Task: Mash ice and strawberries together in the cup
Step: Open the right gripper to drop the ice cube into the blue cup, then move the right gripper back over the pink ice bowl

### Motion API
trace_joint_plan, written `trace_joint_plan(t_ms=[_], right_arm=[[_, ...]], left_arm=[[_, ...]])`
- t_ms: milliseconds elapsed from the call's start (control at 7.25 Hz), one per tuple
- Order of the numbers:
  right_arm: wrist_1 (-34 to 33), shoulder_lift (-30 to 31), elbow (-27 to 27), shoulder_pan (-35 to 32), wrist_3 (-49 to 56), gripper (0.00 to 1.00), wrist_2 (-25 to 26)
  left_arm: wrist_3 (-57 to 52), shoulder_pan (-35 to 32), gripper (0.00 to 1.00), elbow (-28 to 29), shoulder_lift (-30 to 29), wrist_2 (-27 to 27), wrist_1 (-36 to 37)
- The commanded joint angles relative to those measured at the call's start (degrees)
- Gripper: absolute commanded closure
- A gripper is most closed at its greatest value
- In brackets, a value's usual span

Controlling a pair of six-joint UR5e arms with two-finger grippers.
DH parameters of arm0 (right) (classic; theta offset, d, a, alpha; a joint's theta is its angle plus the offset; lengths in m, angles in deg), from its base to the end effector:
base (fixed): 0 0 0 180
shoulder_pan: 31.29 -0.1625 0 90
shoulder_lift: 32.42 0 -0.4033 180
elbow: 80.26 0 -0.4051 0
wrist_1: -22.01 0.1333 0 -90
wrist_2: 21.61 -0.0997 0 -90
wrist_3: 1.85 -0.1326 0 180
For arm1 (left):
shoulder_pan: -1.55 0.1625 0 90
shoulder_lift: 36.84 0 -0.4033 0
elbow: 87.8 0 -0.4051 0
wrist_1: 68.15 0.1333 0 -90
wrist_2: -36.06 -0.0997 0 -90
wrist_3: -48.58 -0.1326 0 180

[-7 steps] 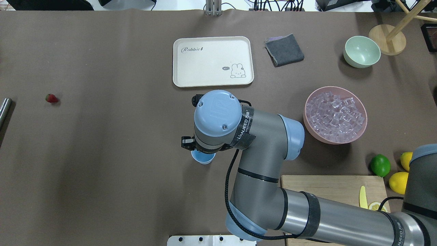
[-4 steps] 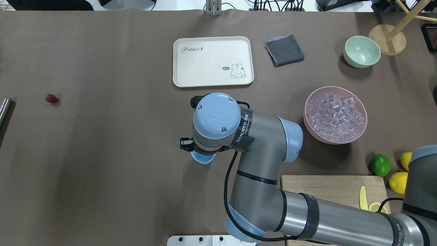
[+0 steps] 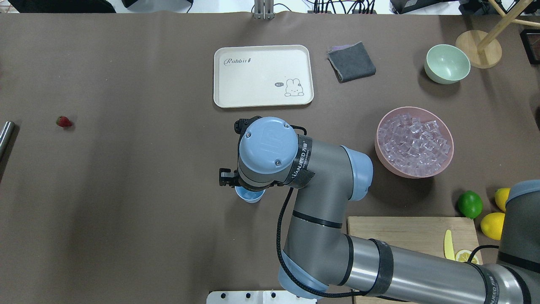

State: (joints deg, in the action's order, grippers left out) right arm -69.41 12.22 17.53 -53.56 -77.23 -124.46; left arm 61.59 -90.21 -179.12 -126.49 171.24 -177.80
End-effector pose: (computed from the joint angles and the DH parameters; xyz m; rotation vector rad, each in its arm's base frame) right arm -0.6021 -0.3588 0.1235 0.0863 -0.9184 0.0227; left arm -0.0555 -0.5274 0.6113 0.2628 0.8091 -0.1002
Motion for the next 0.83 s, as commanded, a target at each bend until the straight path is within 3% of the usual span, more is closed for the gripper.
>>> trace_joint_plan(t_ms=[0,276,414,690], right_arm=[[0.01,2.89,1.60,-2.59,1.27,0.10,-0.76],[-0.25,13.32,9.05,-9.51,11.78,0.11,-6.53],[-0.25,15.81,9.51,-13.12,15.83,0.11,-9.18],[0.01,22.14,10.30,-16.83,24.70,0.11,-9.82]], left_arm=[[0.00,0.00,0.02,0.00,0.00,0.00,0.05],[0.00,0.00,0.02,0.00,0.00,0.00,0.05],[0.09,-0.09,0.02,-0.08,0.00,0.00,0.05],[0.09,0.00,0.02,-0.08,0.00,0.00,-0.03]])
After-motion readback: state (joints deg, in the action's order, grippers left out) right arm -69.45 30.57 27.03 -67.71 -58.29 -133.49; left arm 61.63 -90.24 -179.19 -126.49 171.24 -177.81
